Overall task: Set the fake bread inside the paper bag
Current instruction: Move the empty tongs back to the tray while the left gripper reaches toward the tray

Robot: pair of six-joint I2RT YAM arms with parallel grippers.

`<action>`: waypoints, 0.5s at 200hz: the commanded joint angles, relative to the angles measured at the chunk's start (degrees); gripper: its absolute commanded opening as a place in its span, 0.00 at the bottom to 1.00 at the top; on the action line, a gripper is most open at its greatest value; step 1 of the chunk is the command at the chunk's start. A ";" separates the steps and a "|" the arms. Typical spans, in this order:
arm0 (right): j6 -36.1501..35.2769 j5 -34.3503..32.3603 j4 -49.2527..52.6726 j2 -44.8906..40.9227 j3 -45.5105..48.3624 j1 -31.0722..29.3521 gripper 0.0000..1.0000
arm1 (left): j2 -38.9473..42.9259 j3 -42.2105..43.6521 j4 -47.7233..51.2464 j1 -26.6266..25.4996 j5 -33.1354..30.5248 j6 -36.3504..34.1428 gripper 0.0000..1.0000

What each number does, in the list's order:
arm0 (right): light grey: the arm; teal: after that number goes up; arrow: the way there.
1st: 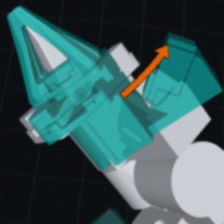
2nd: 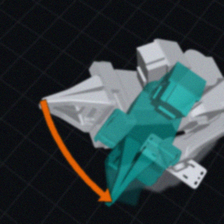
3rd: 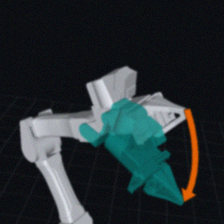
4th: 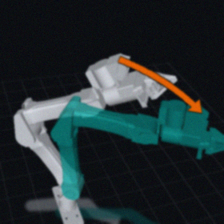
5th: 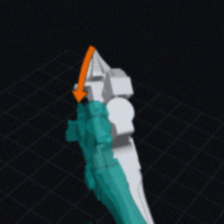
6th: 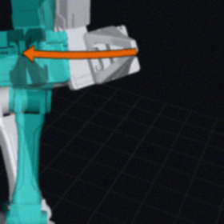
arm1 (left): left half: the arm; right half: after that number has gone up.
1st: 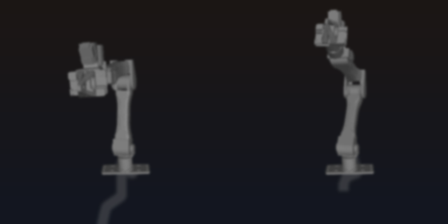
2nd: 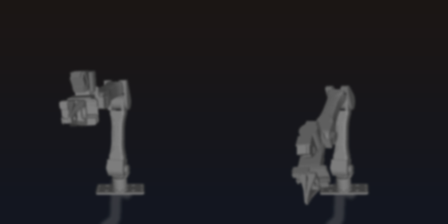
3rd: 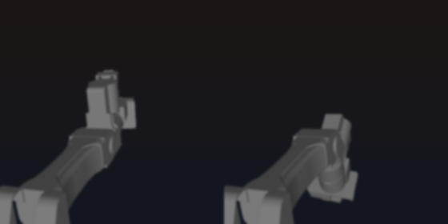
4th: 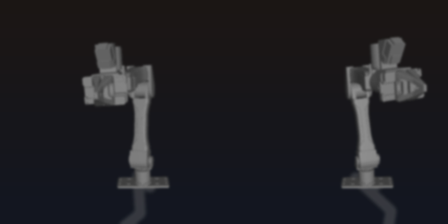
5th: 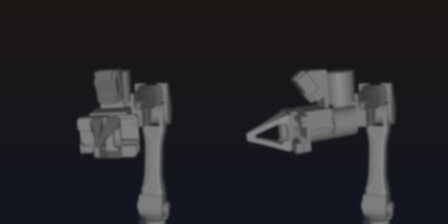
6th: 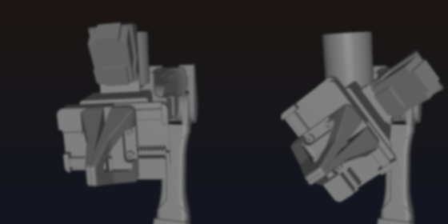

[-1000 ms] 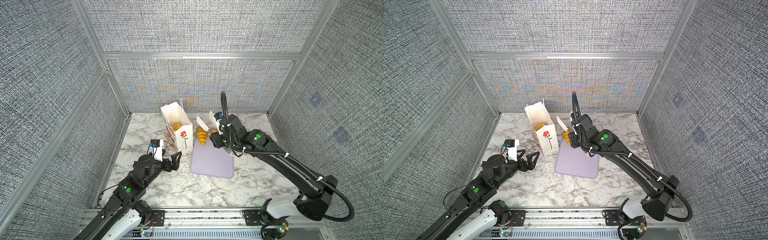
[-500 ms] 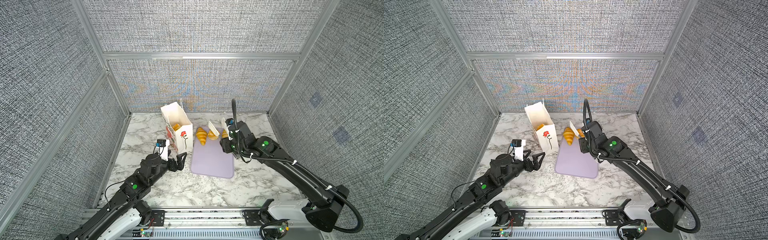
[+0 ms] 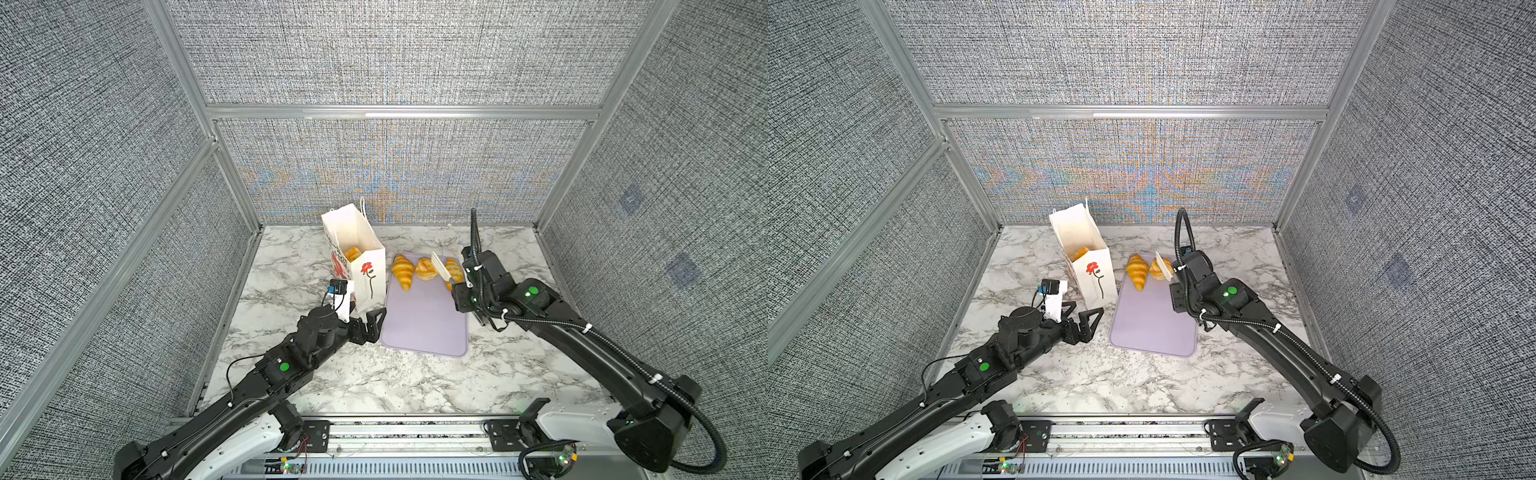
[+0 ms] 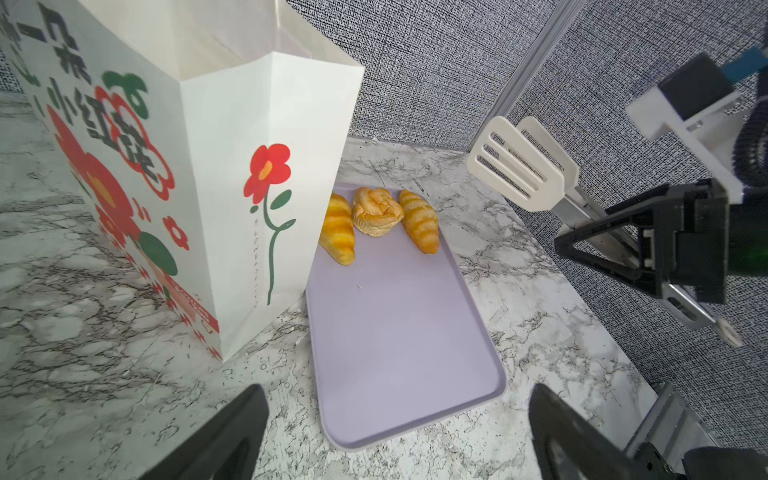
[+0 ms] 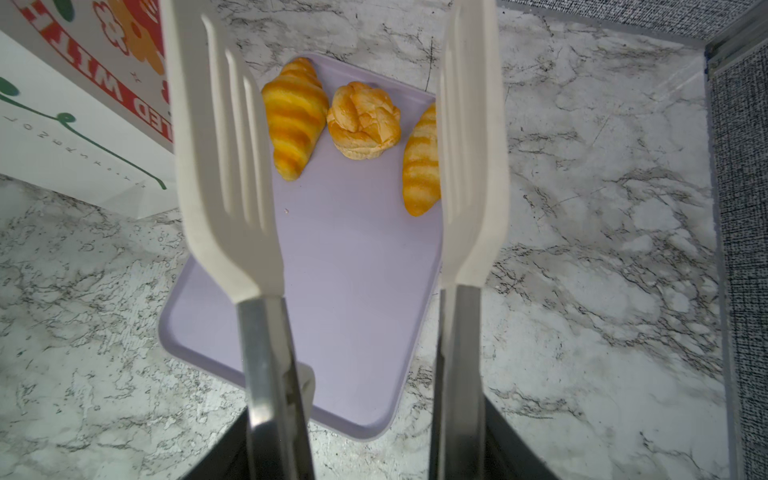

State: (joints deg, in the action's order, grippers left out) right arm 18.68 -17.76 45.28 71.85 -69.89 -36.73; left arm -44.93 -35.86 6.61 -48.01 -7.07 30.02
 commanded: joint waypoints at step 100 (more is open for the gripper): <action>1.06 -1.14 0.44 3.72 6.63 5.79 0.61 | -6.28 0.85 -5.75 -4.35 -2.37 1.78 0.99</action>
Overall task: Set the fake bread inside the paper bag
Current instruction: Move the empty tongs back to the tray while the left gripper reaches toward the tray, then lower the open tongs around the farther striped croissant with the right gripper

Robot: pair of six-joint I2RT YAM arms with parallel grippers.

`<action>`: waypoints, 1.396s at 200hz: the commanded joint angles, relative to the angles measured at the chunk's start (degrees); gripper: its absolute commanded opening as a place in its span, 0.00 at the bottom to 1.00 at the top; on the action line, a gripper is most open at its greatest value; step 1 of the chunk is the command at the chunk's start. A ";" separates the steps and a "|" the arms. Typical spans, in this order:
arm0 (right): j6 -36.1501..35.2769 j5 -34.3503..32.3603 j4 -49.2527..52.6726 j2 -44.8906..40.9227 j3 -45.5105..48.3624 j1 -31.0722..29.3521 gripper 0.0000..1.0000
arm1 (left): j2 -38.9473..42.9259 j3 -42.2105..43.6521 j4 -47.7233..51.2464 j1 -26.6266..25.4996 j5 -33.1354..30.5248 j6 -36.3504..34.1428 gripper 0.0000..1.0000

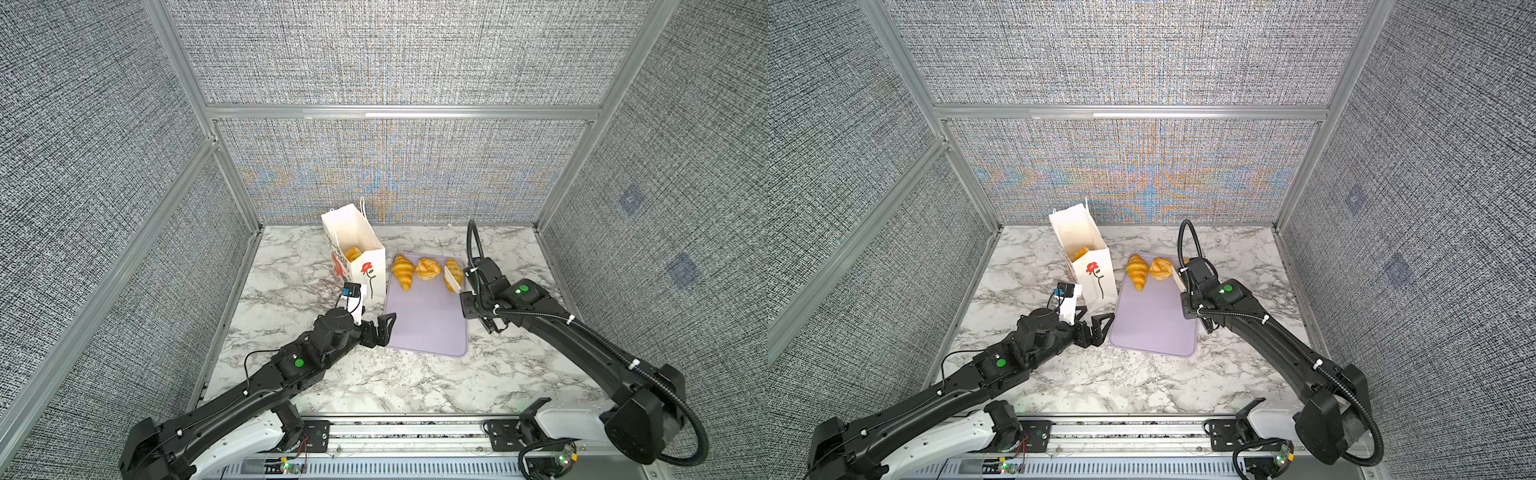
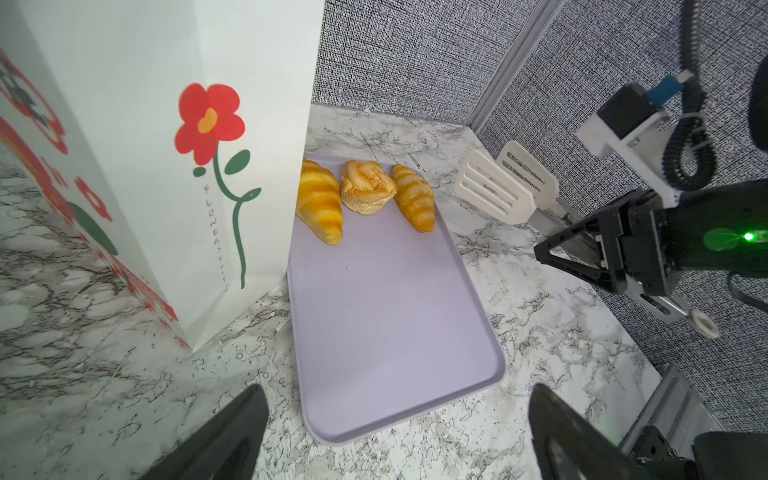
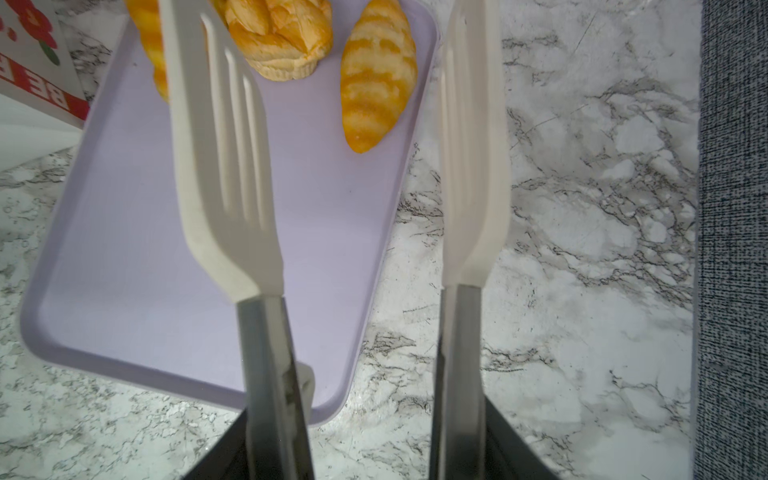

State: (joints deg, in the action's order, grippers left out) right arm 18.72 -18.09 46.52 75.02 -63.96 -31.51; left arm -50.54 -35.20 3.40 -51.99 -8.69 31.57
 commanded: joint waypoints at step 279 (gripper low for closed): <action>-2.63 1.67 -5.41 21.86 -3.53 5.58 0.44 | -6.08 0.22 -1.42 -4.18 -3.97 2.71 0.99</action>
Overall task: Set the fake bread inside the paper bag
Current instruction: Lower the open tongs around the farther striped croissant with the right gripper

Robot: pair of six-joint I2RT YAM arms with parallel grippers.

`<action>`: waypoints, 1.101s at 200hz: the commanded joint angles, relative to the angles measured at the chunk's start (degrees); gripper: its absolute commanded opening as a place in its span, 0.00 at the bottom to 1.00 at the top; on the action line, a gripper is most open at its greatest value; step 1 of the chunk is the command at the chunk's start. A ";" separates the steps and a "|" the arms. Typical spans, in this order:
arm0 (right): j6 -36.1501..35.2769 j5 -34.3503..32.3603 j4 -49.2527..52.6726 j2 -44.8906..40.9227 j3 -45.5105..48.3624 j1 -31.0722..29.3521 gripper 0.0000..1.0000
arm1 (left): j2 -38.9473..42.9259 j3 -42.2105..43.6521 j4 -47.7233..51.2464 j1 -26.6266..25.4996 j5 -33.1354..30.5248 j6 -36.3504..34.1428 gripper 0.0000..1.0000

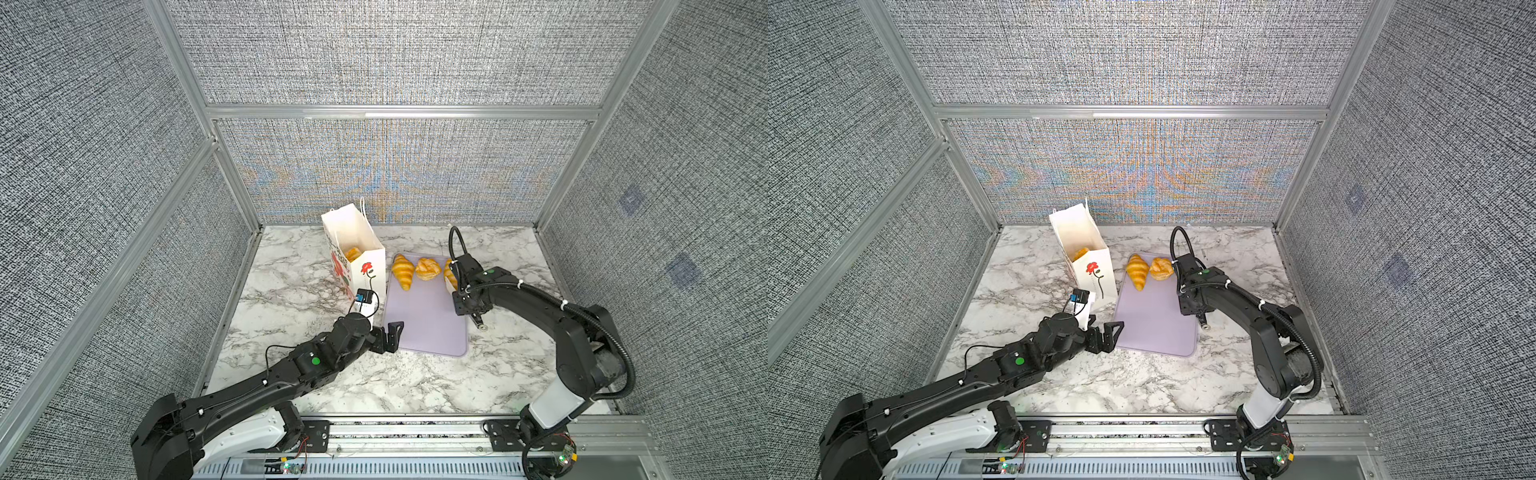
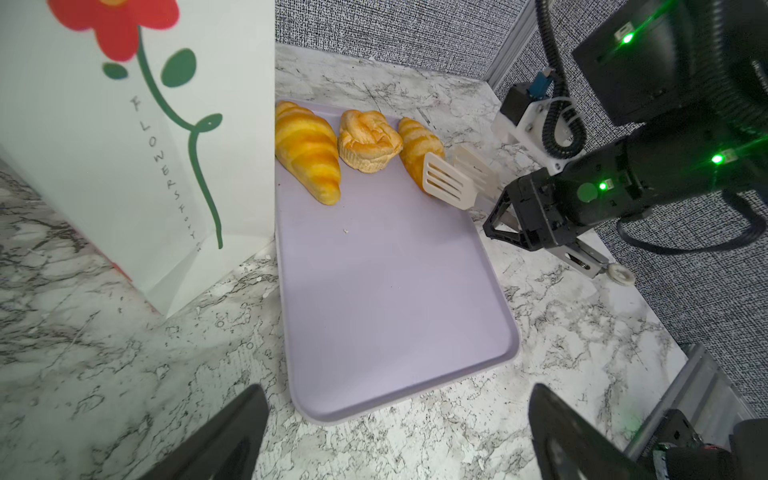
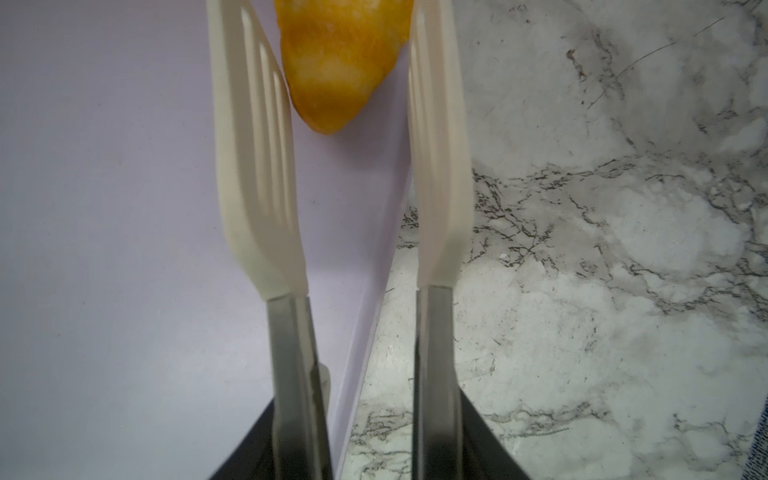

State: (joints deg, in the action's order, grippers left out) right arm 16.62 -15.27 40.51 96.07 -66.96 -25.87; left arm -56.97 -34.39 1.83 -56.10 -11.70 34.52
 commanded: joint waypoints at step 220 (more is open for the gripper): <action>-0.67 2.91 8.14 -9.82 7.83 -10.01 0.35 | -1.30 -2.87 1.05 -0.50 -0.66 -1.83 0.99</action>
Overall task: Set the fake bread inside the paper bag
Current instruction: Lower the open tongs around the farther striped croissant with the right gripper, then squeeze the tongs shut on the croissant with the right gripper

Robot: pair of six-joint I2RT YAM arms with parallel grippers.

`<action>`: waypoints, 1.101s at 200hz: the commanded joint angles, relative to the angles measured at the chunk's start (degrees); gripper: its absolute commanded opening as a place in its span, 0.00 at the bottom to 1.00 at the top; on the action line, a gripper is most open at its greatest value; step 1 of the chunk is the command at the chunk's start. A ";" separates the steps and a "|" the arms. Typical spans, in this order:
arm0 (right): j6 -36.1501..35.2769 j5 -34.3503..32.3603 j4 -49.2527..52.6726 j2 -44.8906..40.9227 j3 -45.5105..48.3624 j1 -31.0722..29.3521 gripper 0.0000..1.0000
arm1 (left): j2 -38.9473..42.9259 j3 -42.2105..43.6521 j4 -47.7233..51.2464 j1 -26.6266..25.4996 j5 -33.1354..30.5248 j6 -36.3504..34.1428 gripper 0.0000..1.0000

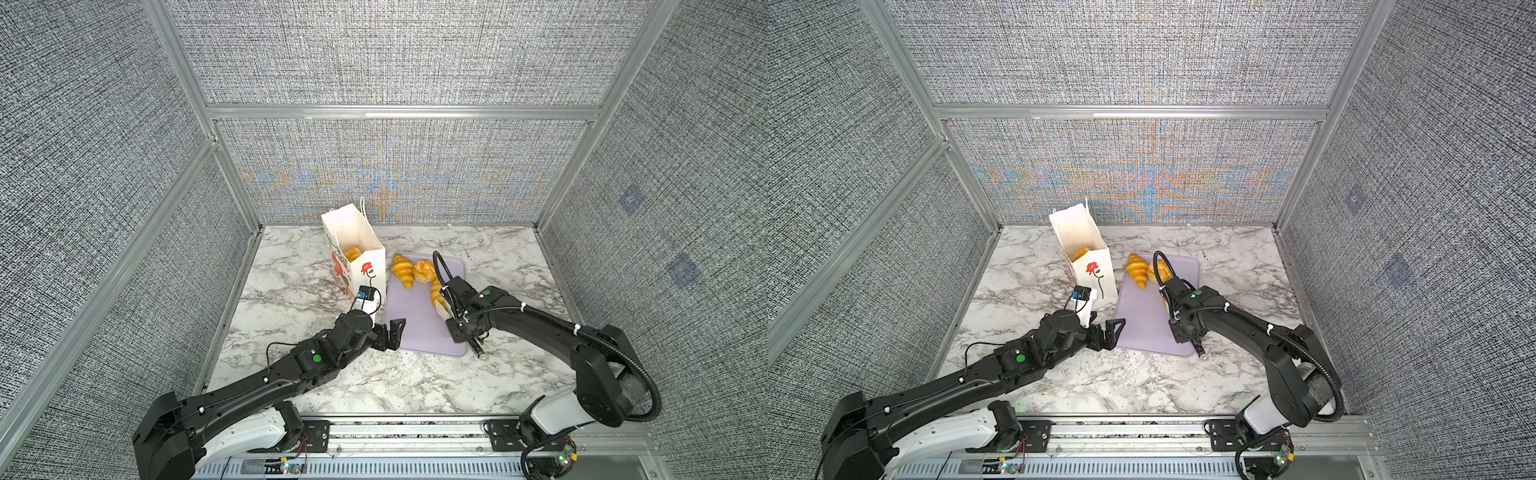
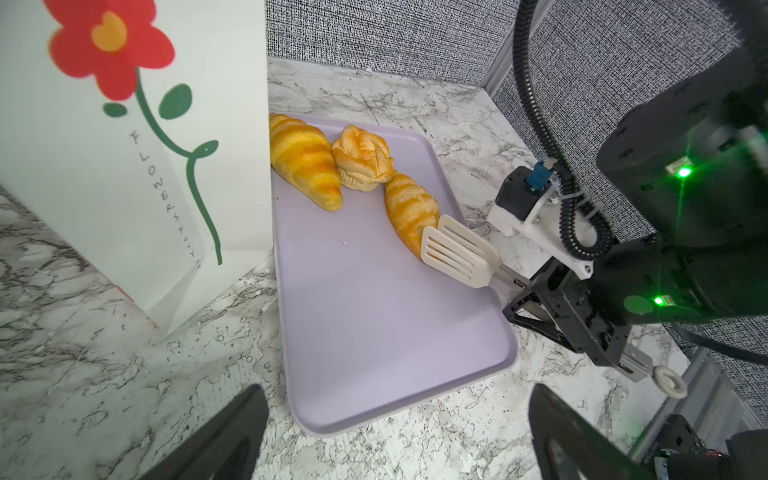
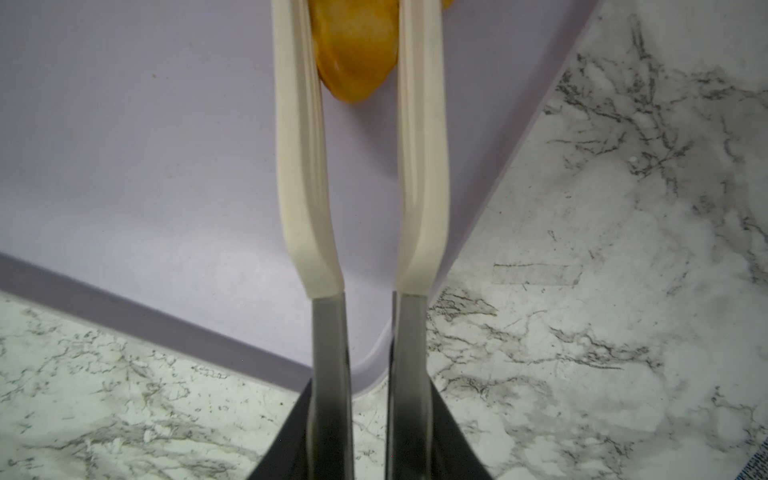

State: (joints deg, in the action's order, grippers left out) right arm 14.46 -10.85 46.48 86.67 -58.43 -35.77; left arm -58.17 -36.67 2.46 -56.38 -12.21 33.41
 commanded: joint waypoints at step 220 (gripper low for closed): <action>12.28 -4.39 -1.96 5.10 -5.25 -0.11 0.56 | 3.82 2.39 1.70 -0.48 -2.20 -0.38 0.99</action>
State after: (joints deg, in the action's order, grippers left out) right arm 25.17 -14.37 45.17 90.63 -62.46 -35.97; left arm -54.63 -34.37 4.21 -56.84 -13.54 32.99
